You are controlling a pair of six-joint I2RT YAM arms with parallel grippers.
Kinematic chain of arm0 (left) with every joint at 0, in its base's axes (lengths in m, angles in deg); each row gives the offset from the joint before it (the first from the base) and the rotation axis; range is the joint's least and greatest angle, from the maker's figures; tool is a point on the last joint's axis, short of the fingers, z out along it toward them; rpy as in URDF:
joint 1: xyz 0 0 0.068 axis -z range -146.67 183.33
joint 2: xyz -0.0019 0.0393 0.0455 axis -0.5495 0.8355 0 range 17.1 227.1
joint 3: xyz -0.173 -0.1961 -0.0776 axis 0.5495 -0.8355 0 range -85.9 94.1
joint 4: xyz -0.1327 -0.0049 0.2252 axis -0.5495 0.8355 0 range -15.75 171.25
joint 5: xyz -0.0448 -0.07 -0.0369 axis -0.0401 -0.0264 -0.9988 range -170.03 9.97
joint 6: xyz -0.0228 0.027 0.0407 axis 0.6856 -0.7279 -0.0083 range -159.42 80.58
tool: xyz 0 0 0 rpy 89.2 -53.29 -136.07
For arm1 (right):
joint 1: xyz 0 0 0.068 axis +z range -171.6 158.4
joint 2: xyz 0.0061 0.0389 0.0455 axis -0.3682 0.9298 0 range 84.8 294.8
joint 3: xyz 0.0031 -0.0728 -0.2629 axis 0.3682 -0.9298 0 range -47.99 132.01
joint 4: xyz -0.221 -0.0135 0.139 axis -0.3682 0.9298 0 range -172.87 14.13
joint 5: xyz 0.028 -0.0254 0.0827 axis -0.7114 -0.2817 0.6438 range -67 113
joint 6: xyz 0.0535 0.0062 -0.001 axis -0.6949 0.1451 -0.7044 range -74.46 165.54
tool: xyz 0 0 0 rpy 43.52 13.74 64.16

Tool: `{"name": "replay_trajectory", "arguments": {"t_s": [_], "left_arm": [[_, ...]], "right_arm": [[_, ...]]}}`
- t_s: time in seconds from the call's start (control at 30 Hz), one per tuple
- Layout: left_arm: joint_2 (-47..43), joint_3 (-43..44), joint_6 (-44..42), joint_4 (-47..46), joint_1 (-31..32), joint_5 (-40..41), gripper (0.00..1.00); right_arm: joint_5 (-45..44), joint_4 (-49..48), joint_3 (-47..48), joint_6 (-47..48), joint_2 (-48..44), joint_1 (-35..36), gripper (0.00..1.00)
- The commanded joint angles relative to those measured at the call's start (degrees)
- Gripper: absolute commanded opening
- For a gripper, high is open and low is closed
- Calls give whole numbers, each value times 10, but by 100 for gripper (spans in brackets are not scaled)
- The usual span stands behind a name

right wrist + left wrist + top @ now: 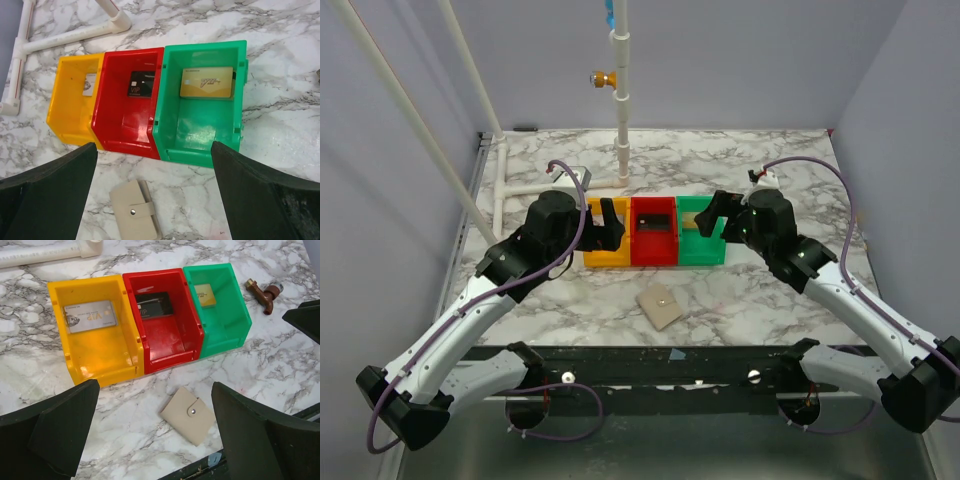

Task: Take the credit cards out of the card holder
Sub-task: Open the card holder at the corner of the board.

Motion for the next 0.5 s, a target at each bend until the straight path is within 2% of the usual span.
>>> {"name": "replay_trajectory", "arguments": {"t_s": [0.0, 0.17, 0.47], "left_arm": [[-5, 1, 0, -8, -1, 4, 99], [2, 8, 10, 15, -1, 5, 99], [-16, -45, 57, 24, -17, 7, 99]], "right_arm": [[8, 12, 0, 16, 3, 1, 100], [-6, 20, -8, 18, 21, 40, 100], [-120, 32, -22, -12, 132, 254, 100]]}}
